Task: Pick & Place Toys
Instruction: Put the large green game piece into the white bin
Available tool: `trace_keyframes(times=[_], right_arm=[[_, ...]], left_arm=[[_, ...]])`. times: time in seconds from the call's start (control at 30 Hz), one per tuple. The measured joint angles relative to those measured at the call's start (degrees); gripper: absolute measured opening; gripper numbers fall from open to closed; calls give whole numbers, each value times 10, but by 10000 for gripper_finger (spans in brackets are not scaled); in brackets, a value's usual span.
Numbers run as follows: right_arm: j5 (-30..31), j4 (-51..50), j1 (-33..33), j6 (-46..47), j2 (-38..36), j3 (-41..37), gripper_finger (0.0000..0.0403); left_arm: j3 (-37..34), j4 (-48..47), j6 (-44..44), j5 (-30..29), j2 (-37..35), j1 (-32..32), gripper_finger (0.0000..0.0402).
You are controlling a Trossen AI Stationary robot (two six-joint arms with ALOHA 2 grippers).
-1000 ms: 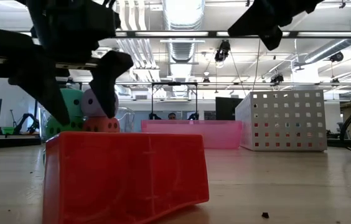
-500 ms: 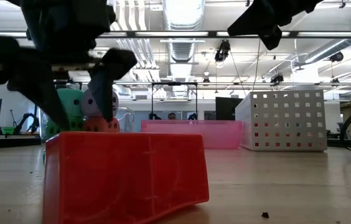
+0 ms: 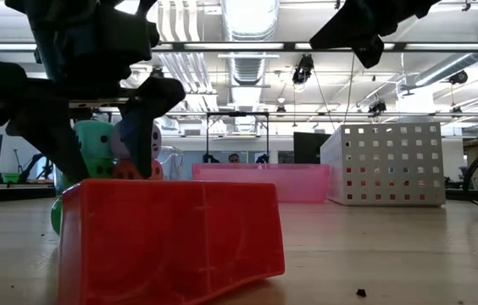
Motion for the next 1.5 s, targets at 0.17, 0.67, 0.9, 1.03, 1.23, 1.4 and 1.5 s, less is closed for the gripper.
trace_keyframes(times=[0.17,0.67,0.9,1.03,1.23,1.4,1.5], right_arm=[[0,0,0,0,0,0,8],[-1,0,0,0,0,-1,8],[-1,0,0,0,0,-1,8],[-2,1,0,0,0,-1,8],[-2,1,0,-2,0,-1,8],[-4,1,0,-2,0,-1,8],[-5,1,0,-2,0,-1,8]], left_arm=[[0,0,14,0,0,-1,304],[-2,16,168,7,19,-8,398],[0,26,192,33,45,-8,366],[0,25,196,40,47,-8,317],[0,39,194,50,48,-8,233],[0,51,99,50,49,-8,171],[0,49,20,48,49,-7,170]])
